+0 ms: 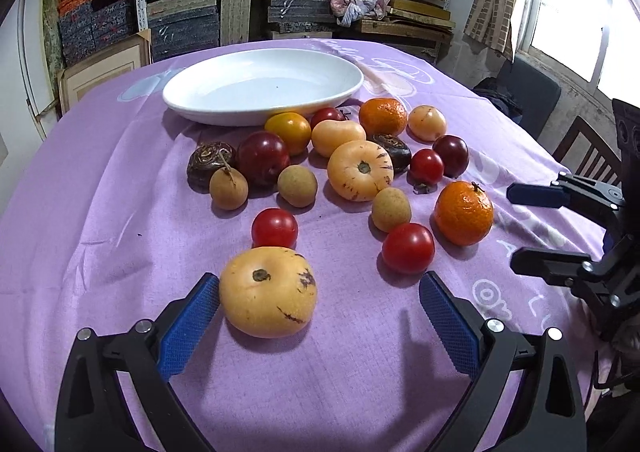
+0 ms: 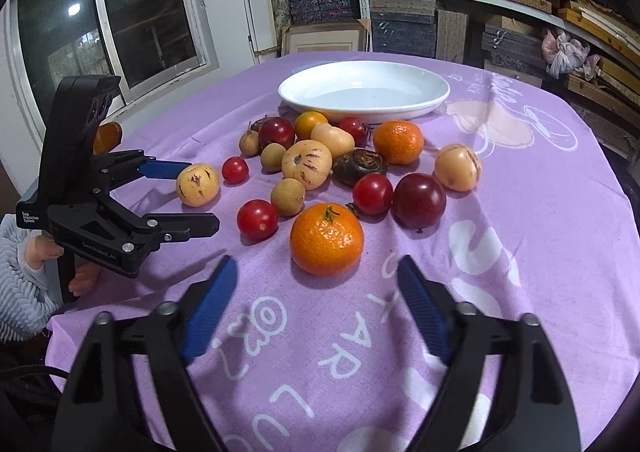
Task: Organize fruits
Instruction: 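Grasp the orange tangerine with the right gripper while the left gripper grasps the large yellow pear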
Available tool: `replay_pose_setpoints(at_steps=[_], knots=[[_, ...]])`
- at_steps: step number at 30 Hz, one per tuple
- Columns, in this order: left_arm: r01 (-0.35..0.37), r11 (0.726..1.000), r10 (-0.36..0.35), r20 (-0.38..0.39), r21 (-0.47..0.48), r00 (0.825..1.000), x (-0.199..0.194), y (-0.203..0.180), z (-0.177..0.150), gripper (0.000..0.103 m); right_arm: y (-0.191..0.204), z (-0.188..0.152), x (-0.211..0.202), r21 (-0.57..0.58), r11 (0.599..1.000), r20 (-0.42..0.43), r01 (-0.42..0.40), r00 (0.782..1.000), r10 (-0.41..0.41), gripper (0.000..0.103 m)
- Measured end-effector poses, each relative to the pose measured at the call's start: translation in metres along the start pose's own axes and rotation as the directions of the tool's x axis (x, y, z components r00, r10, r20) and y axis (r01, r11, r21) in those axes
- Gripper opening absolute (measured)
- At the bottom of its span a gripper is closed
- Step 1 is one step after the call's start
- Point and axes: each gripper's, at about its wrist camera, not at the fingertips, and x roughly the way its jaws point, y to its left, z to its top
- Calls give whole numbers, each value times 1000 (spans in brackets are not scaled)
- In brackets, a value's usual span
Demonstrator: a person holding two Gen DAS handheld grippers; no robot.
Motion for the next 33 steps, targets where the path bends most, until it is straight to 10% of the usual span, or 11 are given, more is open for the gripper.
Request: replay_pose_setpoints(at_steps=[12,33], knots=[[55,997,-57,-25,-52,998,6,8,-1,62,-2,13,21,23,1000,-33,-9,999,9,62],[76,996,-76,-10,-52,997,4,8,-1,43,-11,21,47,61,997,-92,-46,994,52,46]])
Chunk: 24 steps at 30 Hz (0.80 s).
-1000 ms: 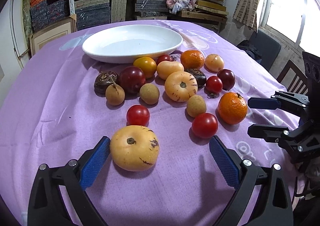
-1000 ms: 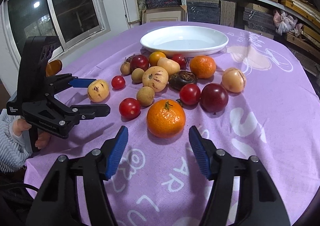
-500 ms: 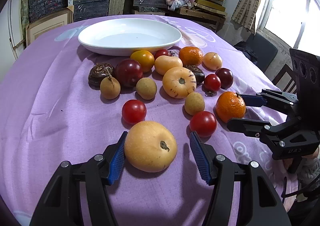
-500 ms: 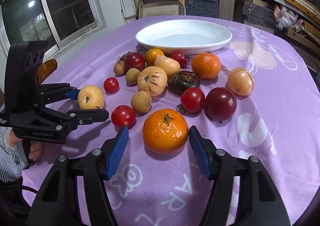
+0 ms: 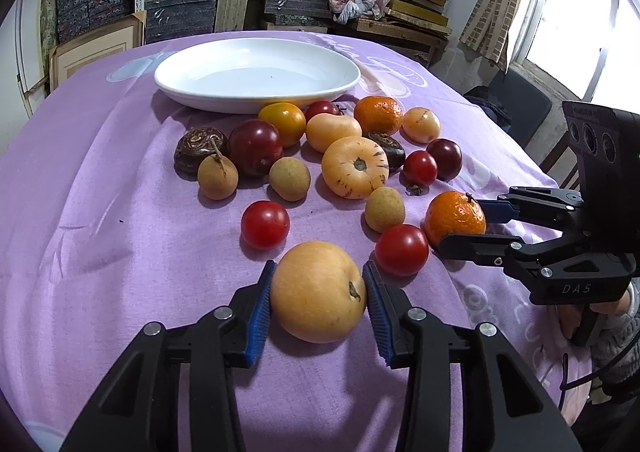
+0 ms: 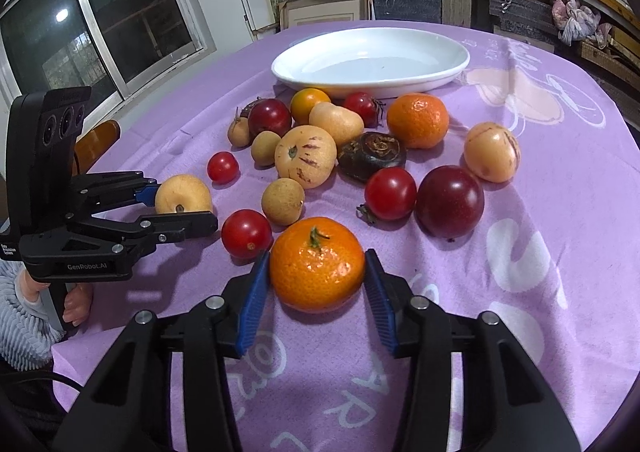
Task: Organize fruits
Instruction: 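Grasp the orange tangerine with the right gripper while the left gripper grasps the large yellow pear, then carry the tangerine and pear onto the white plate and open both grippers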
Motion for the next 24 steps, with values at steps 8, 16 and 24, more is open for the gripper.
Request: replay_pose_setpoints(at_steps=[8,16,24], knots=[[-23,1000,22,107,4,994,-36,6,47,43,-5,33,-43,2,1000,108,-12,994,12,45],[-104,994,107,244,-24,964,-38,17,158,43,-26,150,-79,31,998,353,59,933,-66,45],[-140,980,160,144,-141,976,44,62,170,43,-77,181,38,115,989,190,89,976,-110,45]])
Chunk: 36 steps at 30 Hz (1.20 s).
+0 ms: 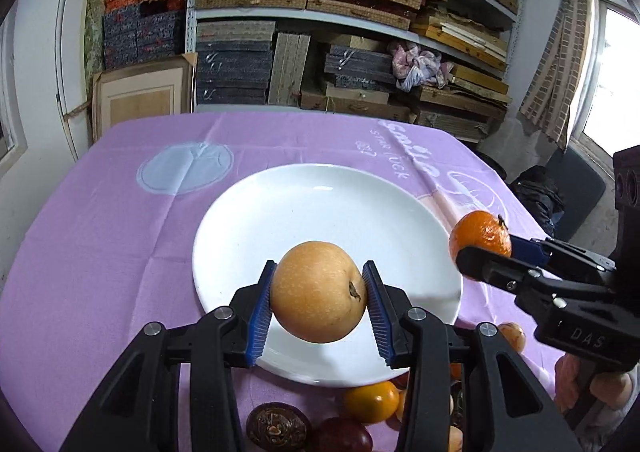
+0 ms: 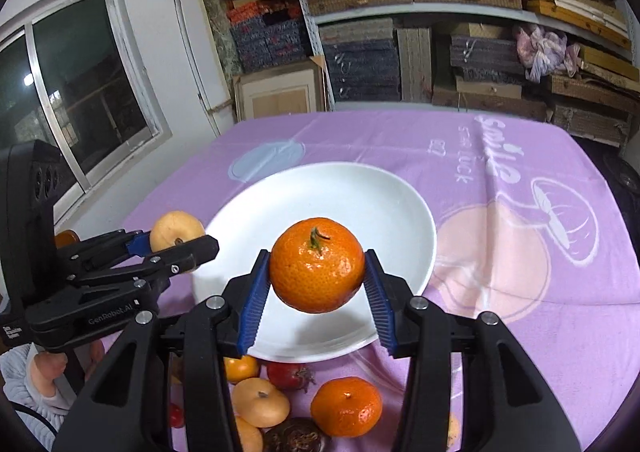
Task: Organize fruits
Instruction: 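Carry the tangerine and pear onto the white plate and open both grippers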
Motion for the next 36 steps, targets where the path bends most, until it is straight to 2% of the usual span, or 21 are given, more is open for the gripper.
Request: replay_pose_setpoints(at_steps=[7,10,18,22,25,29,31,33,36], knots=[[-2,1000,4,-78,23,997,38,7,-13,43,-5,-11,49,-55,997,-116,46,992,-53,46],[-5,1000,7,-86,28,996,43,11,-14,43,3,-13,54,-106,992,-125,73,988,-86,46],[-7,1000,9,-95,17,995,42,14,-15,43,6,-18,66,-129,990,-195,55,978,-79,47],[6,1000,-7,-86,-3,996,38,17,-15,43,7,-15,57,-126,990,-153,64,985,-83,66],[7,1000,-8,-62,-13,998,28,19,-12,43,6,-11,46,-113,992,-118,54,991,-67,66],[19,999,-20,-9,-43,1000,4,24,-3,44,6,1,10,-85,996,-18,26,999,-28,66],[18,999,-16,27,-50,1000,-13,24,1,50,9,7,-15,-85,996,39,15,999,-12,66],[16,998,-12,62,-54,998,-33,22,1,62,11,9,-45,-82,997,100,4,995,4,68],[14,1000,-12,78,-25,997,-57,10,-12,66,13,0,-87,-70,997,179,-31,983,43,81]])
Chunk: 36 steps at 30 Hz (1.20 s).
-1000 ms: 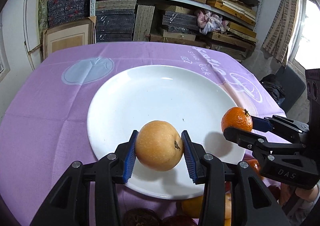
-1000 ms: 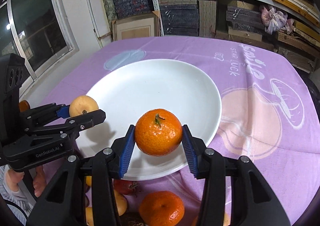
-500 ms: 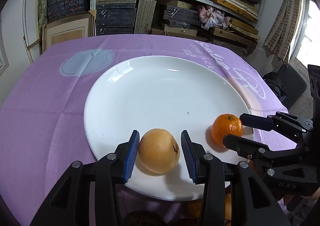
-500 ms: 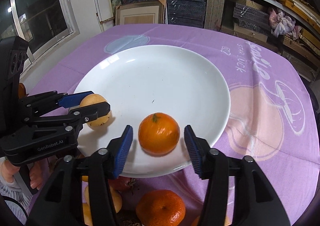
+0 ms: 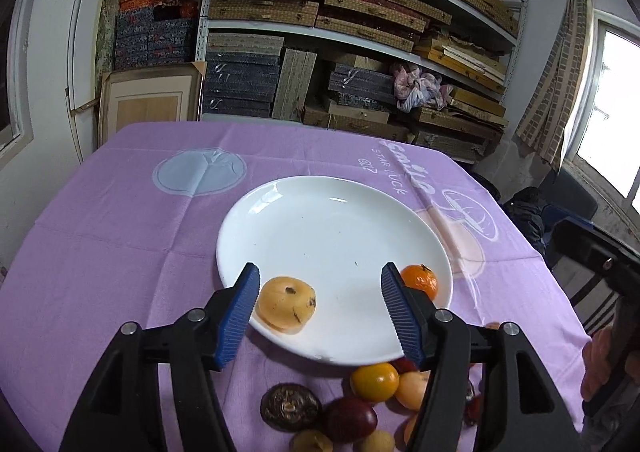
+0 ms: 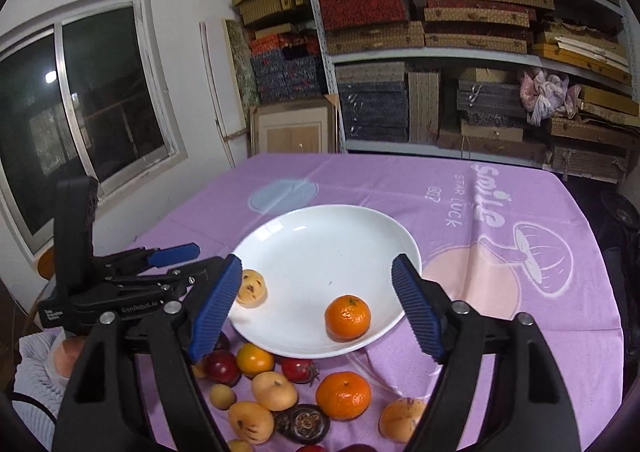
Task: Organize fruits
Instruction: 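Carry the tangerine and pear onto the white plate and open both grippers, then move both grippers back from the plate toward the fruit pile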
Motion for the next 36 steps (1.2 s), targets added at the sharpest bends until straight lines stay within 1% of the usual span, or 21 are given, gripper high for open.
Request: replay_pose_setpoints(at_steps=[1,4,7,10,13,16,19,23,25,29,34,36], knots=[[-3,1000,3,-8,18,1000,-6,-4,-6,66,1,-4,-12,1,1000,17,-10,1000,10,84],[-28,996,31,-33,88,999,-20,-17,-30,68,4,-27,-44,-17,1000,31,-10,999,11,86],[-40,990,47,-48,137,998,-31,-24,-61,71,1,-63,-67,-35,999,37,16,999,-15,89],[-29,990,36,-46,137,998,-39,-25,-92,72,-9,-97,-75,-34,999,25,35,999,-34,89],[-6,994,13,-58,112,998,-41,-21,-114,72,-19,-118,-70,-30,998,-38,53,998,-54,89],[9,993,-1,-69,116,998,-41,-19,-120,72,-28,-123,-65,10,1000,-80,25,997,-24,88],[29,994,-19,-87,107,996,-36,-21,-122,72,-23,-128,-60,-24,999,-114,34,993,-36,84],[36,993,-23,-111,112,994,-30,-23,-125,72,-11,-132,-47,-77,996,-174,46,983,-59,78],[43,993,-30,-120,111,992,-27,-23,-125,72,-9,-133,-38,-89,995,-202,47,977,-65,76],[52,993,-38,-127,110,991,-26,-24,-125,72,-5,-140,-26,-106,993,-240,55,967,-79,76],[98,986,-74,-175,133,982,-19,-31,-128,72,-6,-143,-17,-110,991,-265,73,959,-100,76],[104,987,-79,-190,122,979,-17,-29,-129,72,-8,-143,-15,-101,992,-269,77,958,-102,76]])
